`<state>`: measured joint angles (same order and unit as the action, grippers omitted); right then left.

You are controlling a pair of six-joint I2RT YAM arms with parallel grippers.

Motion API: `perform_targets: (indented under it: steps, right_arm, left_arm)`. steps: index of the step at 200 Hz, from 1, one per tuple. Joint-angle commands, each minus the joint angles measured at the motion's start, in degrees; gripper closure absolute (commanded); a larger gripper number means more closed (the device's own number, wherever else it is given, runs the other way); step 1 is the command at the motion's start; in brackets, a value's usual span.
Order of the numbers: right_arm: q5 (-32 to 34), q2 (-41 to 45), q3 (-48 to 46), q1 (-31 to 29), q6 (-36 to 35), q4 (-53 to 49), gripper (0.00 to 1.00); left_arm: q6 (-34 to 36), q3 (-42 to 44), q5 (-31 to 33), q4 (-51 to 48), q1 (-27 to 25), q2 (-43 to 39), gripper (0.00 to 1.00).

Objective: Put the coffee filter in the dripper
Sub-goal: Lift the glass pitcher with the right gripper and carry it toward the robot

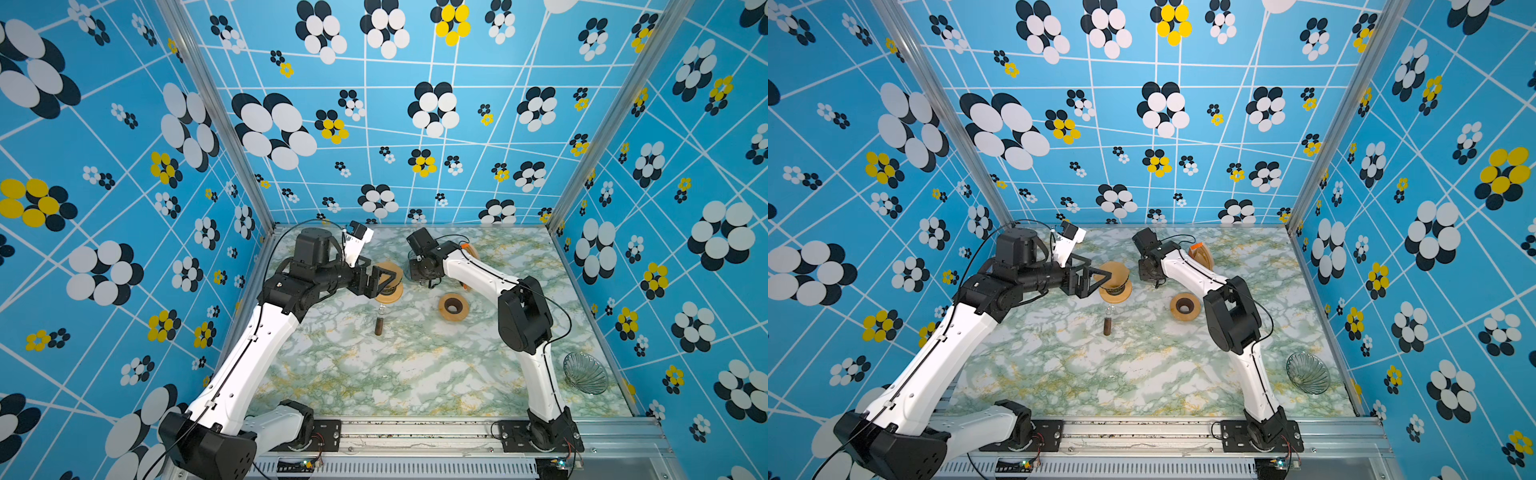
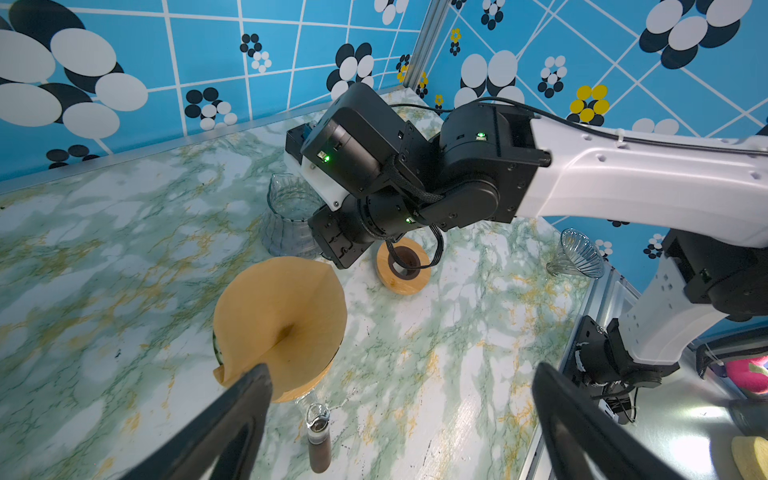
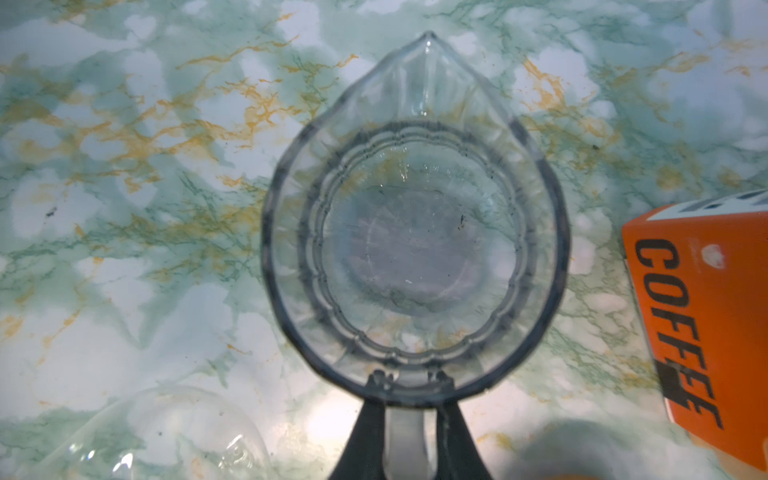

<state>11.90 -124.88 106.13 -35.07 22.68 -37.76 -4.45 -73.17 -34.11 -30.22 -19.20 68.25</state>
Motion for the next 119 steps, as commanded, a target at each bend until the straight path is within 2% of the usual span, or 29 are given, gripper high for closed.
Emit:
perform_targets:
  steps: [1, 119]
  right_arm:
    - [1.9, 5.4, -2.8, 0.4, -0.7, 3.9, 0.86]
    - [2.7, 20.7, -21.9, -1.2, -0.9, 8.8, 0.87]
  left_arm:
    - [0.1, -1.1, -1.0, 0.6, -0.3, 0.0, 0.01]
    - [-0.3, -1.1, -1.8, 0.6, -0.4, 0.0, 0.01]
